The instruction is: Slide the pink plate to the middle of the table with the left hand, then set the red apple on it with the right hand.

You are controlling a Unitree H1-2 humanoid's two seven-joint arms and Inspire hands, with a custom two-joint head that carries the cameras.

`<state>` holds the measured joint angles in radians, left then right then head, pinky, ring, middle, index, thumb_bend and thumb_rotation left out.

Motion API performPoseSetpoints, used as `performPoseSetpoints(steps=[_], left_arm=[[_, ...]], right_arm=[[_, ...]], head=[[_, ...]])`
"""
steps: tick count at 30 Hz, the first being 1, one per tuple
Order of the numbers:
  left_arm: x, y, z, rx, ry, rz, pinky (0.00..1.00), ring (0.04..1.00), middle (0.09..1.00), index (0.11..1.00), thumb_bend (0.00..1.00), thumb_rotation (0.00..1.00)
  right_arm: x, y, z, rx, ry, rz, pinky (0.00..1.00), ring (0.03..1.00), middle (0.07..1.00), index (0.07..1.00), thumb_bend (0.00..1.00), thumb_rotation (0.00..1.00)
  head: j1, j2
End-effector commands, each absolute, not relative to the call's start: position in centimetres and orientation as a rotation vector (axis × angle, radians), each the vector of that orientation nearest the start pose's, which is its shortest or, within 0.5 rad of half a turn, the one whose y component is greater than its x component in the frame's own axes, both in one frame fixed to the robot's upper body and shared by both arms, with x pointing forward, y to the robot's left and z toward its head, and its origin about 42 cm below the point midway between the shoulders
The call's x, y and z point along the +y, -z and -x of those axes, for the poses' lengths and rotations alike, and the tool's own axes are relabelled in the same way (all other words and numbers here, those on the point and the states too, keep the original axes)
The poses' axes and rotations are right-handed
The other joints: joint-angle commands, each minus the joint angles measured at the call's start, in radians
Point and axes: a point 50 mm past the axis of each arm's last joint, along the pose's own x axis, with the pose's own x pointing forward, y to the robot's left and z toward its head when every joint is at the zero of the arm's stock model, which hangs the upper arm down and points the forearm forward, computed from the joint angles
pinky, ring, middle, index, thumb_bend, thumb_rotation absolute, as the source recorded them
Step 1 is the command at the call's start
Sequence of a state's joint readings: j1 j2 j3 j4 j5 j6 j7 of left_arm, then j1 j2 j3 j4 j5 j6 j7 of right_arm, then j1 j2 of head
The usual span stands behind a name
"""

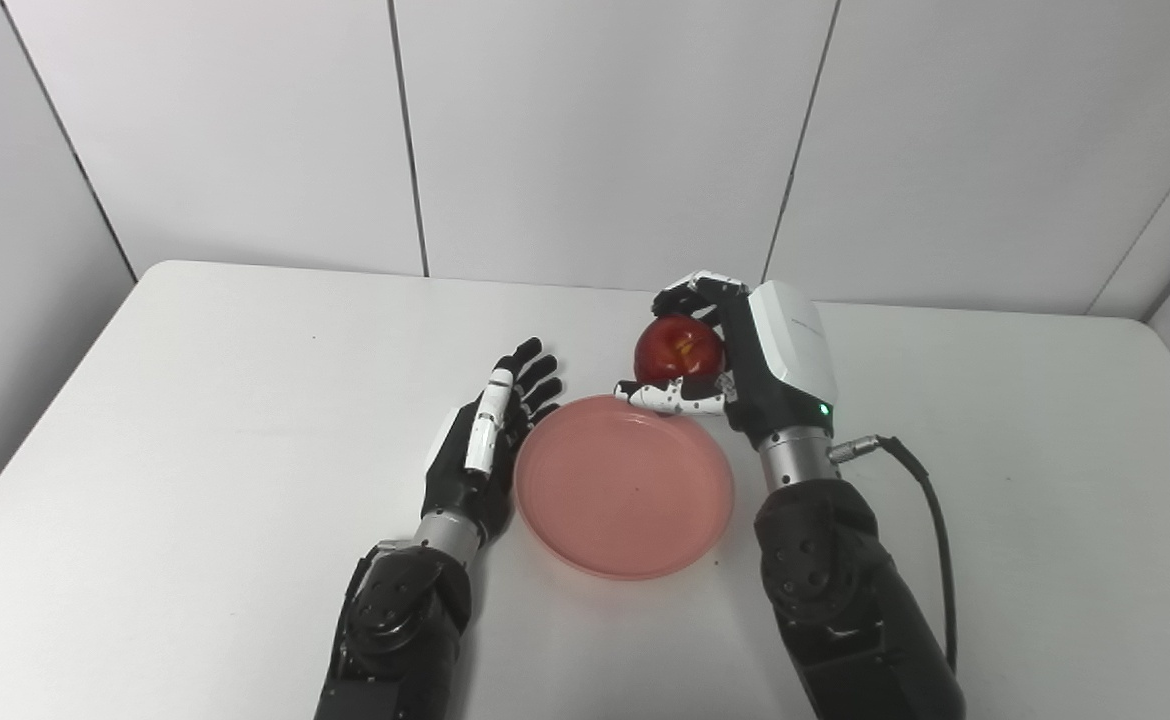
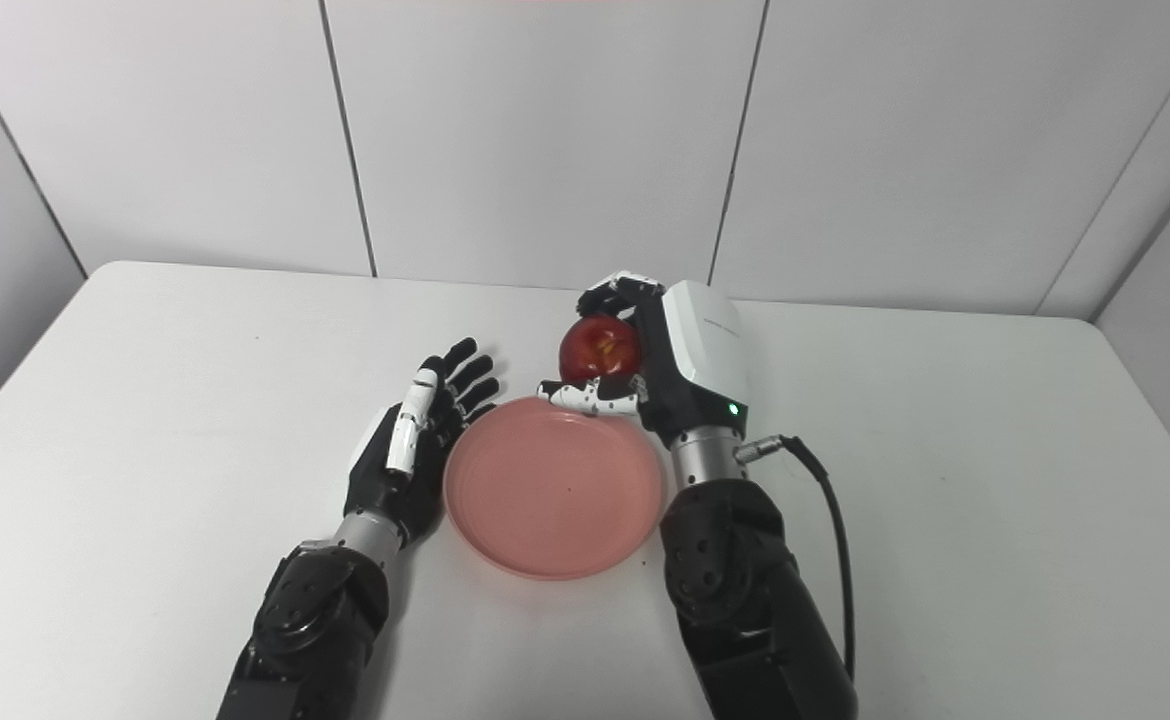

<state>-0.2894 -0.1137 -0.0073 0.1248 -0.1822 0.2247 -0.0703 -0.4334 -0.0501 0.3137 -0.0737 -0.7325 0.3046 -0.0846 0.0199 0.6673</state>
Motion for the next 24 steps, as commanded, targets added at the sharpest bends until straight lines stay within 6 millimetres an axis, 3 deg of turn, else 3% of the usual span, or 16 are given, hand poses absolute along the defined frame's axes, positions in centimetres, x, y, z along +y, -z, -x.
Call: performPoseSetpoints(steps=[1, 24], left_arm=[[12.9, -13.5, -36.7, 0.105, 0.205, 0.273, 0.91, 0.918, 0.922, 0.904, 0.38, 1.0], [12.5, -13.5, -36.8, 0.069, 0.156, 0.258, 0.89, 0.906, 0.915, 0.896, 0.38, 1.0]], right_arm=[[-10.8, -25.6, -38.1, -0.482, -0.006, 0.772, 0.26, 0.341, 0.429, 0.522, 0.53, 0.0], [-8.5, -21.8, -38.8, -0.408, -0.087, 0.757, 0.24, 0.32, 0.415, 0.524, 0.52, 0.0]], head=[[0.013, 0.002], [0.043, 0.014]])
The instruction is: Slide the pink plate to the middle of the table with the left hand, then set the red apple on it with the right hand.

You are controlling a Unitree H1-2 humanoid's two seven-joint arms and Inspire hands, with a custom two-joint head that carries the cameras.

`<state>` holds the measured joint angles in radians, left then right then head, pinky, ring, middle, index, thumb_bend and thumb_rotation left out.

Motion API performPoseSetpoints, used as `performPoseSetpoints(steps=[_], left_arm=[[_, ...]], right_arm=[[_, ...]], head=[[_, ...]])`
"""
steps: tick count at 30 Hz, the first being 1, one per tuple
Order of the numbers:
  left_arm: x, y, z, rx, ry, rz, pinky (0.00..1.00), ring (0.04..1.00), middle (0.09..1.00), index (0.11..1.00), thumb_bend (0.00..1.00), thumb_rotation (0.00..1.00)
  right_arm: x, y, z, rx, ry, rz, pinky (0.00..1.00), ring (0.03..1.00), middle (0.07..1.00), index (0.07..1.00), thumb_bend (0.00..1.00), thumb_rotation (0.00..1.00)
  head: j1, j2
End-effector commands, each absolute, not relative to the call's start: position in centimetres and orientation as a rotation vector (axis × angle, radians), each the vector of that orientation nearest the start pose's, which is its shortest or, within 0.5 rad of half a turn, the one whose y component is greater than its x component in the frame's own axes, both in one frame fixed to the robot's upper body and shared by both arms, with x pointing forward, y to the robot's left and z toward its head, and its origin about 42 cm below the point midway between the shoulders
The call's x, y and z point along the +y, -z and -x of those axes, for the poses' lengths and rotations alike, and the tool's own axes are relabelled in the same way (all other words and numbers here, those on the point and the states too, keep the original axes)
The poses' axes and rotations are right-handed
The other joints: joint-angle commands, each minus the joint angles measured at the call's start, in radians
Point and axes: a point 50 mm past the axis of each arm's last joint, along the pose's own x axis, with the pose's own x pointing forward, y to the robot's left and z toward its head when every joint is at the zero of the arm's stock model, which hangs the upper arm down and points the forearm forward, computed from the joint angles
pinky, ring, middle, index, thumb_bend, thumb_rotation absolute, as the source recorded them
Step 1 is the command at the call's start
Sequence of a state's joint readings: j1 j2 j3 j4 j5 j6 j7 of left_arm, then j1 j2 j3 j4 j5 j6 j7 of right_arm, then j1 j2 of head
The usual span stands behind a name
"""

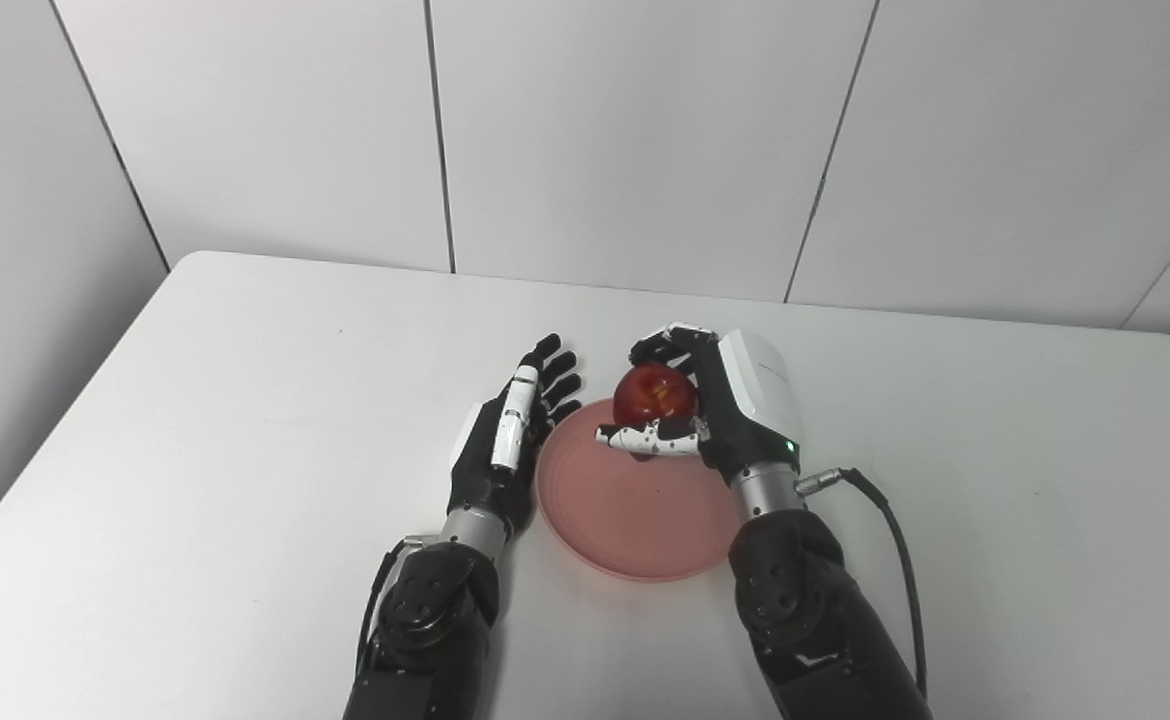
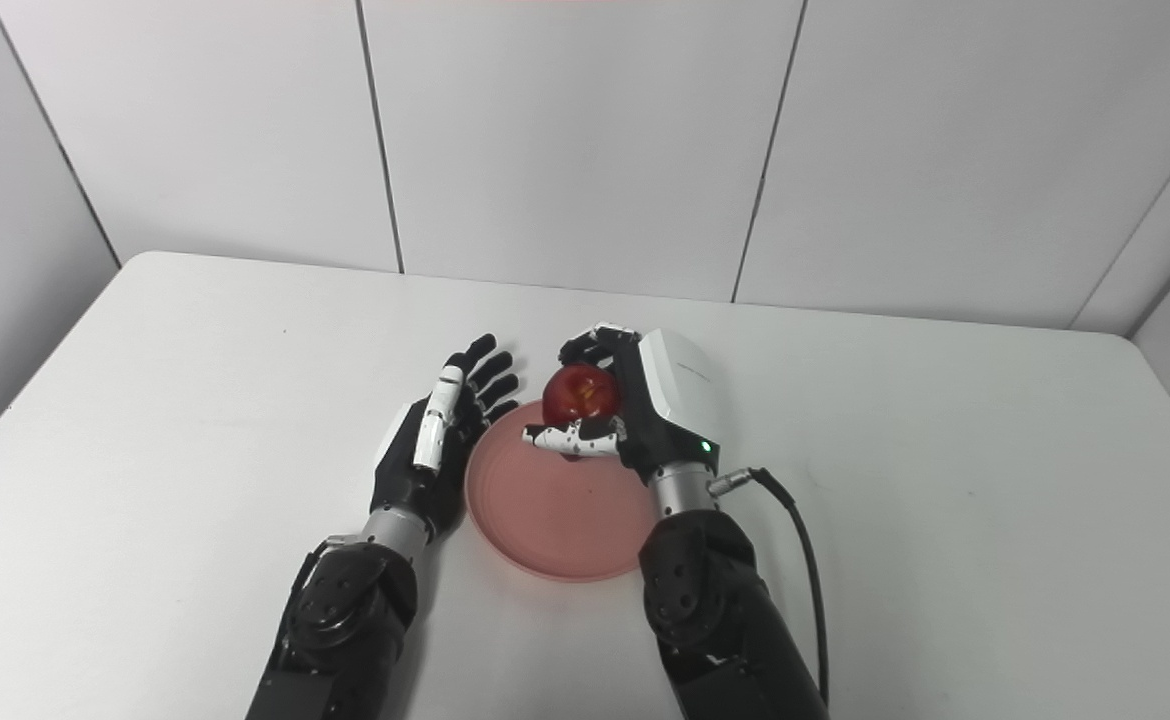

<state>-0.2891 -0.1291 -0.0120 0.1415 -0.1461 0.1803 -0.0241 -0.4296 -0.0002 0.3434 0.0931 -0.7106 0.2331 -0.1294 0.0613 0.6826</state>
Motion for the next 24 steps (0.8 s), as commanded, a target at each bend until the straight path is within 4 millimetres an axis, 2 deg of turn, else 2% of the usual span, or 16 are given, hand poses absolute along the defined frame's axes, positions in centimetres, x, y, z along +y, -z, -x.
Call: performPoseSetpoints(steps=[1, 11, 12, 14, 19, 21, 24], left_arm=[[12.5, -13.5, -36.8, 0.067, 0.155, 0.258, 0.89, 0.905, 0.914, 0.895, 0.38, 1.0], [12.5, -13.5, -36.7, 0.058, 0.153, 0.256, 0.89, 0.913, 0.917, 0.9, 0.37, 1.0], [12.5, -13.5, -36.7, 0.056, 0.153, 0.255, 0.89, 0.913, 0.917, 0.9, 0.37, 1.0], [12.6, -13.5, -36.7, 0.054, 0.153, 0.258, 0.89, 0.912, 0.918, 0.902, 0.37, 1.0], [12.6, -13.6, -36.7, 0.052, 0.16, 0.249, 0.9, 0.915, 0.922, 0.907, 0.37, 1.0], [12.6, -13.6, -36.7, 0.052, 0.163, 0.248, 0.9, 0.915, 0.923, 0.909, 0.37, 1.0], [12.7, -13.6, -36.7, 0.052, 0.165, 0.248, 0.9, 0.917, 0.923, 0.909, 0.37, 1.0]], right_arm=[[-8.5, -21.5, -38.7, -0.405, -0.087, 0.754, 0.23, 0.318, 0.414, 0.524, 0.52, 0.0], [-8.8, -19.2, -37.8, -0.374, -0.114, 0.761, 0.2, 0.288, 0.405, 0.525, 0.52, 0.0], [-8.9, -19.0, -37.7, -0.373, -0.116, 0.765, 0.2, 0.279, 0.446, 0.5, 0.53, 0.0], [-8.9, -18.8, -37.7, -0.362, -0.12, 0.77, 0.2, 0.278, 0.469, 0.487, 0.53, 0.0], [-9.1, -18.1, -37.7, -0.339, -0.128, 0.77, 0.2, 0.284, 0.475, 0.484, 0.53, 0.0], [-9.2, -17.8, -37.7, -0.337, -0.13, 0.771, 0.22, 0.31, 0.426, 0.513, 0.53, 0.0], [-9.2, -17.5, -37.8, -0.333, -0.132, 0.775, 0.25, 0.335, 0.416, 0.519, 0.52, 0.0]], head=[[0.003, -0.001], [0.005, 0.004], [0.005, 0.005], [0.005, 0.006], [0.003, 0.01], [0.001, 0.01], [0.0, 0.01]])
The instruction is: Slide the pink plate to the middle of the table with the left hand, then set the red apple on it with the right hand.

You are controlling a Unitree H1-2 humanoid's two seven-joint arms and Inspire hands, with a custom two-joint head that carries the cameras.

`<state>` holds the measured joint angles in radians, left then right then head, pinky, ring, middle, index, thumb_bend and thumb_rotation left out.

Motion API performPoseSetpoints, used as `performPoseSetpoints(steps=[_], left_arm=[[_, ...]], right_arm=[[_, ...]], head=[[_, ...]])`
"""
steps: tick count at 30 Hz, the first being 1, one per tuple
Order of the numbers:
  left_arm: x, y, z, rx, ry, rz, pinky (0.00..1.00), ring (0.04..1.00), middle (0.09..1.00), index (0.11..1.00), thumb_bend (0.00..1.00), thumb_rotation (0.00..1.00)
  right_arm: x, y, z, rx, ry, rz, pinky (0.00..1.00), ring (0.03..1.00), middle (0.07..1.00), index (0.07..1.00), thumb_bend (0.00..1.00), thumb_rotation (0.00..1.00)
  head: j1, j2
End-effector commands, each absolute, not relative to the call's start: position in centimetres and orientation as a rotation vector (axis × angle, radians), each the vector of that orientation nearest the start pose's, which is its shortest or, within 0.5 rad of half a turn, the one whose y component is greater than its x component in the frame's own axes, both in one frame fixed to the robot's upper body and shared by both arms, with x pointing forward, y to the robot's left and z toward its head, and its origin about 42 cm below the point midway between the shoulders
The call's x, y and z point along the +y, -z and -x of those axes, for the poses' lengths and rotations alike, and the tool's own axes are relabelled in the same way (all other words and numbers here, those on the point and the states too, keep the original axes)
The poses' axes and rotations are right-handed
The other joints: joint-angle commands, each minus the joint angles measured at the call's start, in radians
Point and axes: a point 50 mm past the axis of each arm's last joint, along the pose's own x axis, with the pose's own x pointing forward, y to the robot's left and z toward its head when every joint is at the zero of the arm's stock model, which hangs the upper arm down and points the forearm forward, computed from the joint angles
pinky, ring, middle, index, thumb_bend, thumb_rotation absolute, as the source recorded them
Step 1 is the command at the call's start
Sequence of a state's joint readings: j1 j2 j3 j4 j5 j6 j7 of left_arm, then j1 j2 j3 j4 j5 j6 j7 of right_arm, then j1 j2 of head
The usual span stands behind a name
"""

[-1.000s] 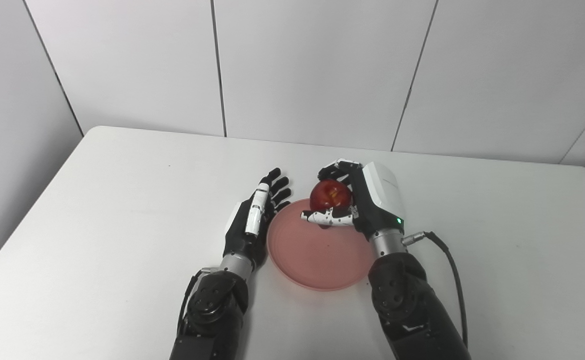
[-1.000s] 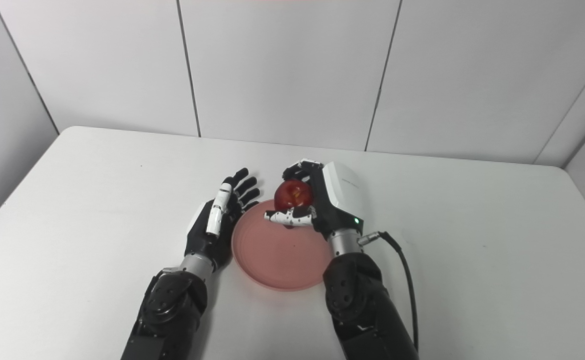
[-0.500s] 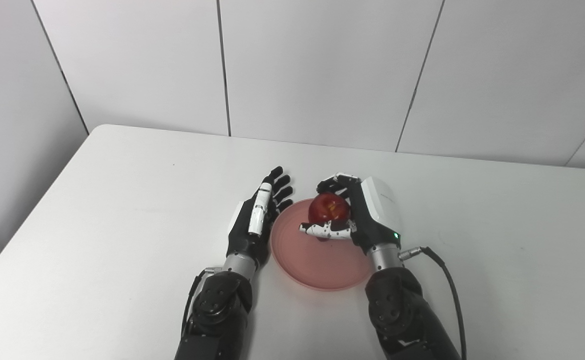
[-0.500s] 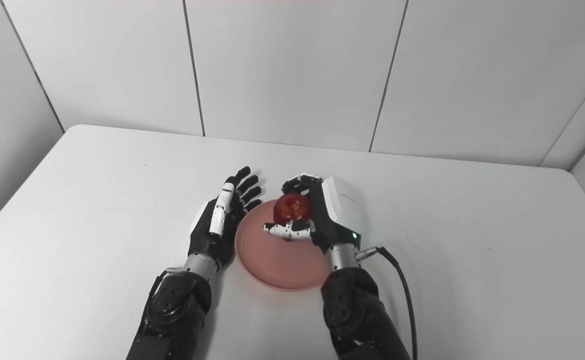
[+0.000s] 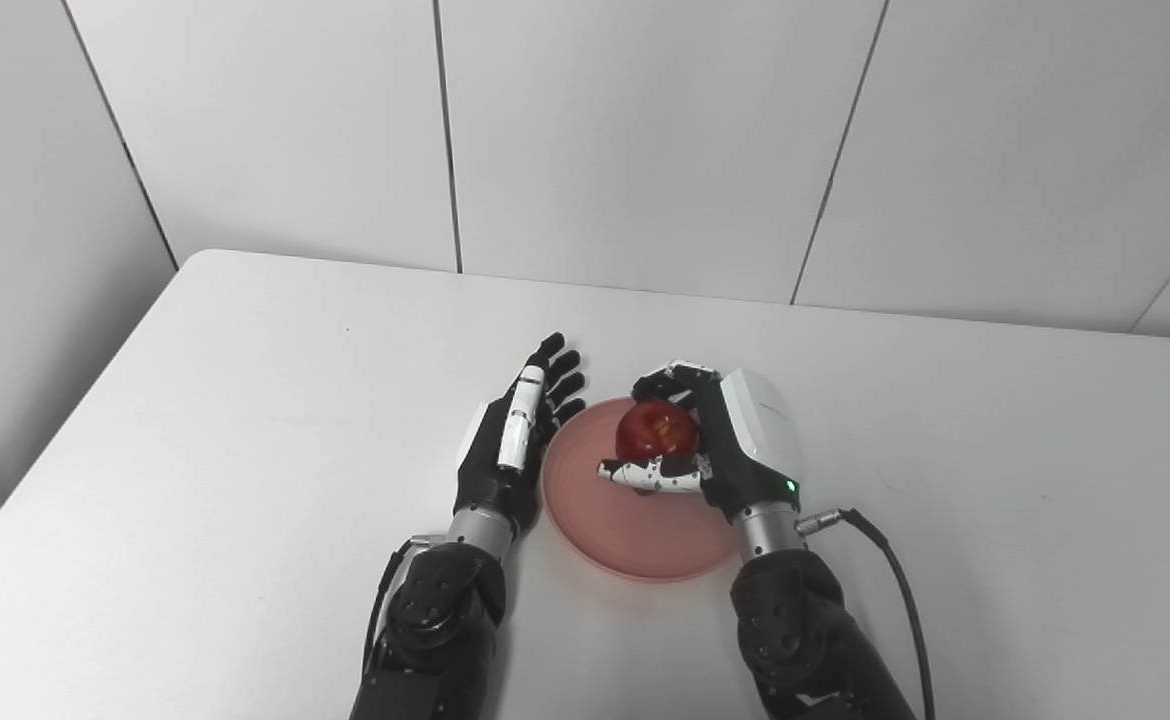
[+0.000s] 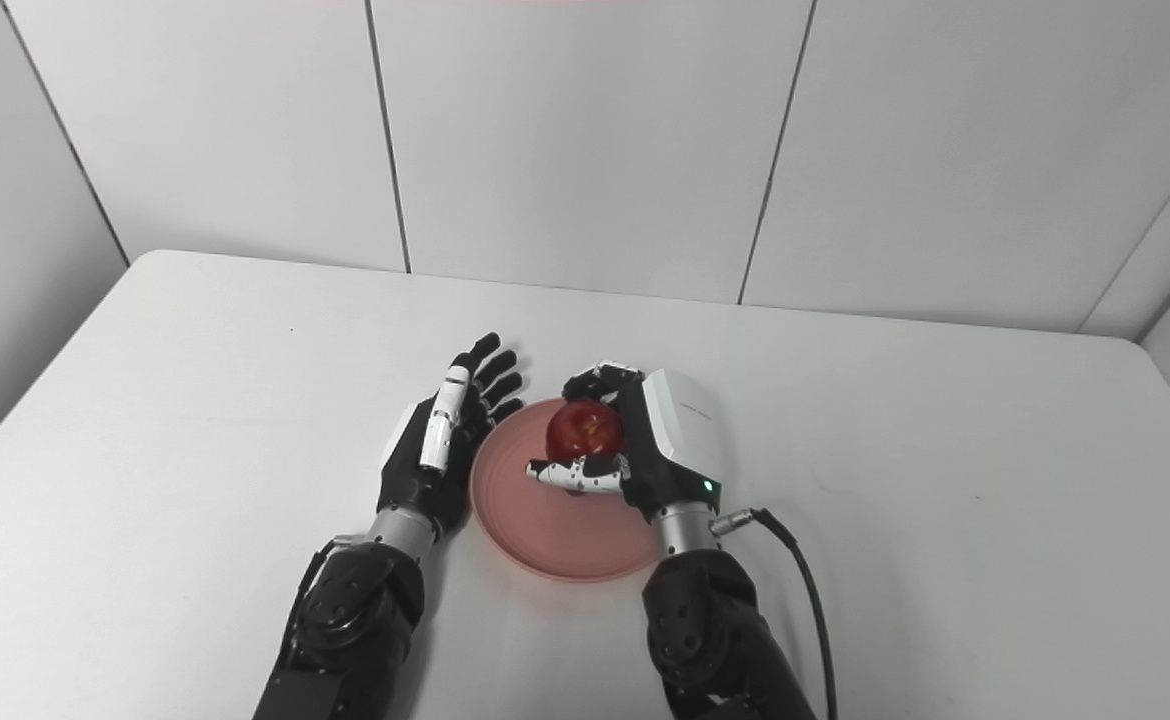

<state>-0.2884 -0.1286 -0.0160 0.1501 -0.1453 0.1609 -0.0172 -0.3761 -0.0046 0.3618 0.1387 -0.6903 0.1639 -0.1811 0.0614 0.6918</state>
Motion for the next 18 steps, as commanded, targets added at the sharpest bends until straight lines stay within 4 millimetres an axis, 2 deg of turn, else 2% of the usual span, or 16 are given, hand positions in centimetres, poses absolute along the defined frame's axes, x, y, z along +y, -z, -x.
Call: performPoseSetpoints(steps=[1, 8, 12, 14, 15, 17, 18], left_arm=[[12.67, -13.56, -36.73, 0.052, 0.166, 0.247, 0.9, 0.917, 0.924, 0.91, 0.37, 1.0], [12.67, -13.44, -36.75, 0.051, 0.166, 0.246, 0.9, 0.916, 0.922, 0.907, 0.37, 1.0], [12.6, -13.51, -36.73, 0.053, 0.162, 0.246, 0.88, 0.91, 0.917, 0.901, 0.37, 1.0], [12.6, -13.53, -36.7, 0.054, 0.162, 0.243, 0.88, 0.91, 0.917, 0.901, 0.37, 1.0], [12.6, -13.55, -36.68, 0.056, 0.162, 0.24, 0.89, 0.913, 0.919, 0.902, 0.37, 1.0], [12.61, -13.56, -36.66, 0.058, 0.163, 0.238, 0.89, 0.914, 0.919, 0.902, 0.37, 1.0], [12.61, -13.55, -36.65, 0.057, 0.163, 0.238, 0.9, 0.915, 0.92, 0.904, 0.37, 1.0]], right_arm=[[-9.23, -17.48, -37.78, -0.331, -0.132, 0.776, 0.25, 0.339, 0.416, 0.519, 0.52, 0.0], [-9.28, -17.19, -37.78, -0.319, -0.139, 0.778, 0.25, 0.342, 0.418, 0.521, 0.52, 0.0], [-9.3, -17.18, -37.74, -0.307, -0.148, 0.778, 0.33, 0.421, 0.46, 0.52, 0.53, 0.0], [-9.32, -17.31, -37.67, -0.306, -0.153, 0.785, 0.33, 0.426, 0.462, 0.519, 0.53, 0.0], [-9.33, -17.43, -37.61, -0.305, -0.157, 0.791, 0.35, 0.447, 0.519, 0.503, 0.53, 0.09], [-9.35, -17.61, -37.5, -0.302, -0.163, 0.796, 0.35, 0.457, 0.552, 0.495, 0.52, 0.13], [-9.36, -17.7, -37.43, -0.301, -0.168, 0.795, 0.37, 0.477, 0.574, 0.562, 0.7, 0.15]], head=[[0.0, 0.001], [-0.003, 0.001], [-0.003, 0.001], [-0.004, -0.001], [-0.003, -0.001], [-0.003, -0.001], [-0.005, -0.002]])
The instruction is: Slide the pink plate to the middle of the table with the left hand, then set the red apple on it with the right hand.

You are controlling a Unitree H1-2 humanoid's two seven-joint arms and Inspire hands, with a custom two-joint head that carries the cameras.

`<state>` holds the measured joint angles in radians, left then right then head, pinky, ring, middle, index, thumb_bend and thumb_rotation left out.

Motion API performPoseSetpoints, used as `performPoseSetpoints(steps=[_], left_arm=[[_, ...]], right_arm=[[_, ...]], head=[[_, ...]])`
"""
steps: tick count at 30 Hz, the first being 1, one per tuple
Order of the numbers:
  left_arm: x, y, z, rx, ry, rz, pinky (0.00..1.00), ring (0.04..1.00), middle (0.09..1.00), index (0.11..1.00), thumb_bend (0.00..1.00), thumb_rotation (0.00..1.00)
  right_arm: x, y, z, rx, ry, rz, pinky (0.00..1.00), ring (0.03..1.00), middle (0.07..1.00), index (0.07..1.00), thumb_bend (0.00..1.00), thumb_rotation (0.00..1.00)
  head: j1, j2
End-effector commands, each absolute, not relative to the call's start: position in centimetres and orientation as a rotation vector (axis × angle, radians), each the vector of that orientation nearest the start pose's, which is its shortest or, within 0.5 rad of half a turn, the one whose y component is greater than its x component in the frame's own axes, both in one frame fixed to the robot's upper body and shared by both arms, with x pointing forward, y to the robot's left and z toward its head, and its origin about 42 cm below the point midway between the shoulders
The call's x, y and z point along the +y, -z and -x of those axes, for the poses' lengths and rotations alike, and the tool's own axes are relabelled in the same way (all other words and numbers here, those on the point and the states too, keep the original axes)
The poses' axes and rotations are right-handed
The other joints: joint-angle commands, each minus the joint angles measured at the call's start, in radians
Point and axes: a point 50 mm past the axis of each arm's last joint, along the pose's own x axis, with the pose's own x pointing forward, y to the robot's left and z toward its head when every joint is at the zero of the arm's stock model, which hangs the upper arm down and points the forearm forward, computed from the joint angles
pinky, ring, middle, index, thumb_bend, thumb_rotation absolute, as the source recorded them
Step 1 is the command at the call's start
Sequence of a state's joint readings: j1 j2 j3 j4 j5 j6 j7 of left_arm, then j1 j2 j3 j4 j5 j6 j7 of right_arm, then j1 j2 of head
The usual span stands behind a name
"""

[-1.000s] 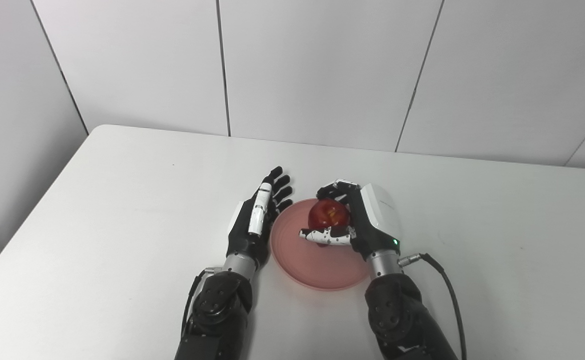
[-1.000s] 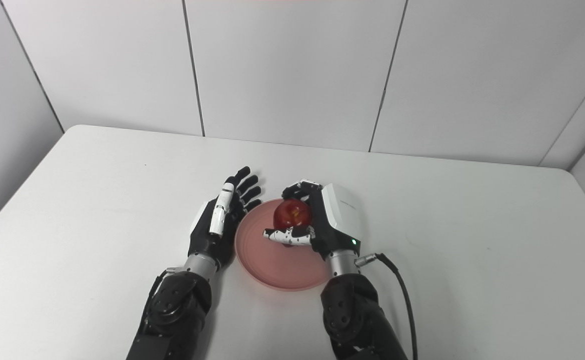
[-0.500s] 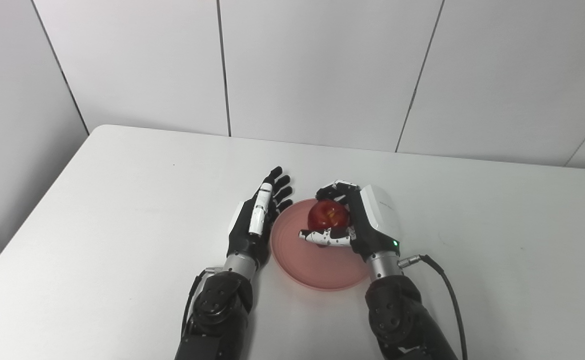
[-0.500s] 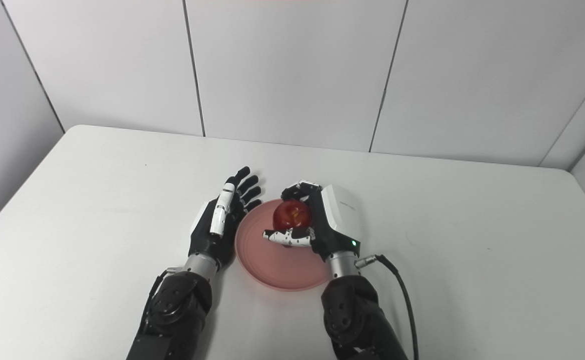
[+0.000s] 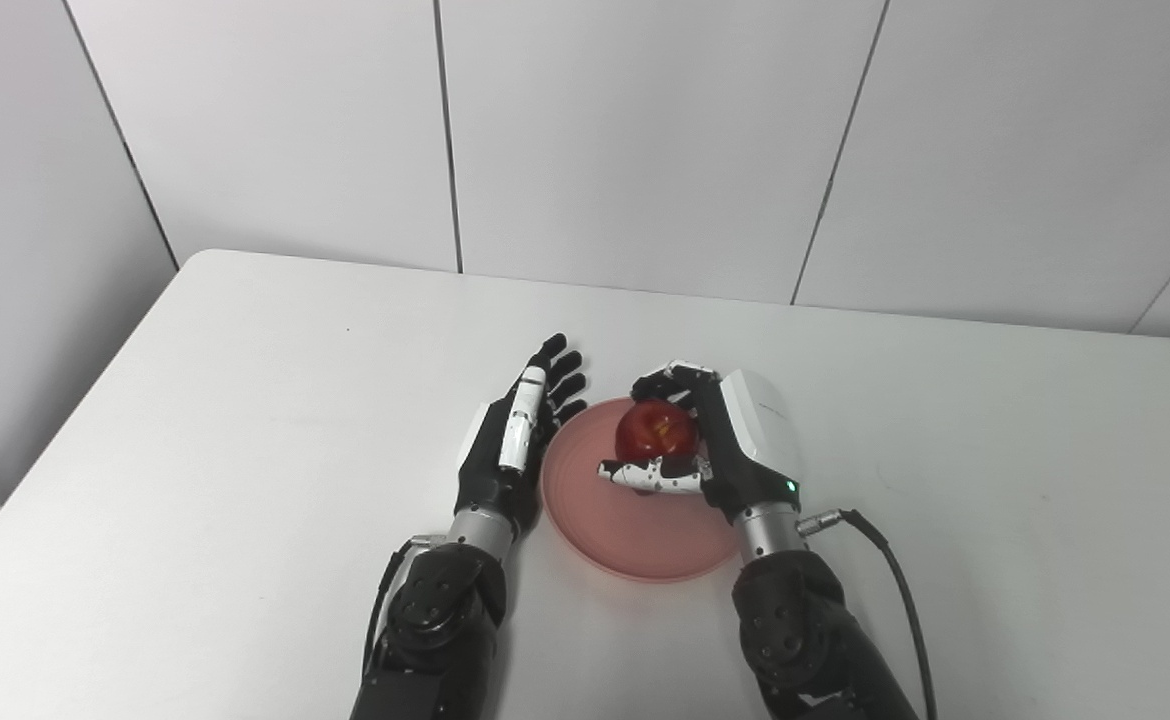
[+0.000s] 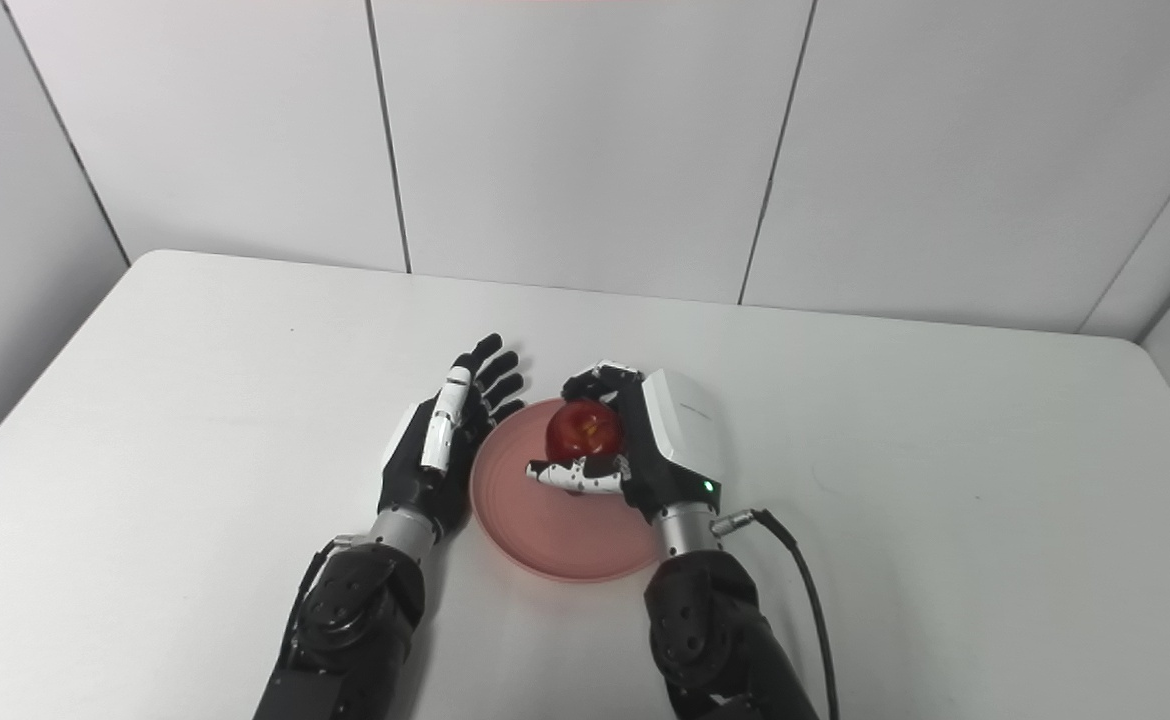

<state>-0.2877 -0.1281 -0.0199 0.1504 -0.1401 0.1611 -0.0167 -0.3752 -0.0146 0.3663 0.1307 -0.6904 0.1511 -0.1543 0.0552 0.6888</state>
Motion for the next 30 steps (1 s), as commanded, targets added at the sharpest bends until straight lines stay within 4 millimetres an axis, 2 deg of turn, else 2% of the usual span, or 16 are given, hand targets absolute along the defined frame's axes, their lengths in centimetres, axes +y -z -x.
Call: performPoseSetpoints(steps=[1, 3, 4, 5, 8, 15, 24, 30], left_arm=[[12.6, -13.5, -36.6, 0.057, 0.163, 0.238, 0.9, 0.914, 0.92, 0.905, 0.37, 1.0], [12.6, -13.5, -36.7, 0.054, 0.164, 0.239, 0.9, 0.916, 0.922, 0.909, 0.37, 1.0], [12.6, -13.5, -36.7, 0.054, 0.166, 0.24, 0.9, 0.916, 0.923, 0.909, 0.37, 1.0], [12.6, -13.5, -36.7, 0.054, 0.168, 0.24, 0.9, 0.918, 0.925, 0.912, 0.37, 1.0], [12.7, -13.5, -36.8, 0.053, 0.165, 0.24, 0.9, 0.914, 0.923, 0.91, 0.37, 1.0], [12.6, -13.5, -36.8, 0.048, 0.152, 0.223, 0.87, 0.899, 0.907, 0.894, 0.36, 1.0], [12.6, -13.3, -36.9, 0.046, 0.151, 0.233, 0.87, 0.896, 0.903, 0.891, 0.35, 1.0], [12.7, -13.2, -36.8, 0.04, 0.167, 0.231, 0.9, 0.911, 0.918, 0.909, 0.37, 1.0]], right_arm=[[-9.4, -17.8, -37.4, -0.301, -0.172, 0.794, 0.41, 0.518, 0.605, 0.614, 0.82, 0.16], [-9.4, -18.0, -37.2, -0.295, -0.185, 0.798, 0.43, 0.549, 0.635, 0.673, 0.91, 0.2], [-9.3, -18.1, -37.1, -0.286, -0.194, 0.805, 0.43, 0.551, 0.636, 0.676, 0.92, 0.2], [-9.3, -18.2, -37.1, -0.279, -0.2, 0.811, 0.48, 0.596, 0.677, 0.71, 0.95, 0.25], [-9.3, -18.6, -36.9, -0.265, -0.215, 0.819, 0.54, 0.655, 0.728, 0.76, 0.99, 0.33], [-9.5, -19.0, -36.8, -0.261, -0.241, 0.819, 0.67, 0.761, 0.813, 0.832, 1.0, 0.4], [-10.2, -19.3, -36.8, -0.279, -0.237, 0.83, 0.72, 0.811, 0.858, 0.893, 1.0, 0.54], [-10.7, -20.1, -36.6, -0.319, -0.226, 0.816, 0.79, 0.874, 0.907, 0.933, 1.0, 0.63]], head=[[0.001, 0.001], [0.001, 0.001], [0.002, 0.0], [0.002, 0.0], [0.001, 0.0], [0.0, -0.002], [-0.001, -0.008], [-0.002, -0.01]])
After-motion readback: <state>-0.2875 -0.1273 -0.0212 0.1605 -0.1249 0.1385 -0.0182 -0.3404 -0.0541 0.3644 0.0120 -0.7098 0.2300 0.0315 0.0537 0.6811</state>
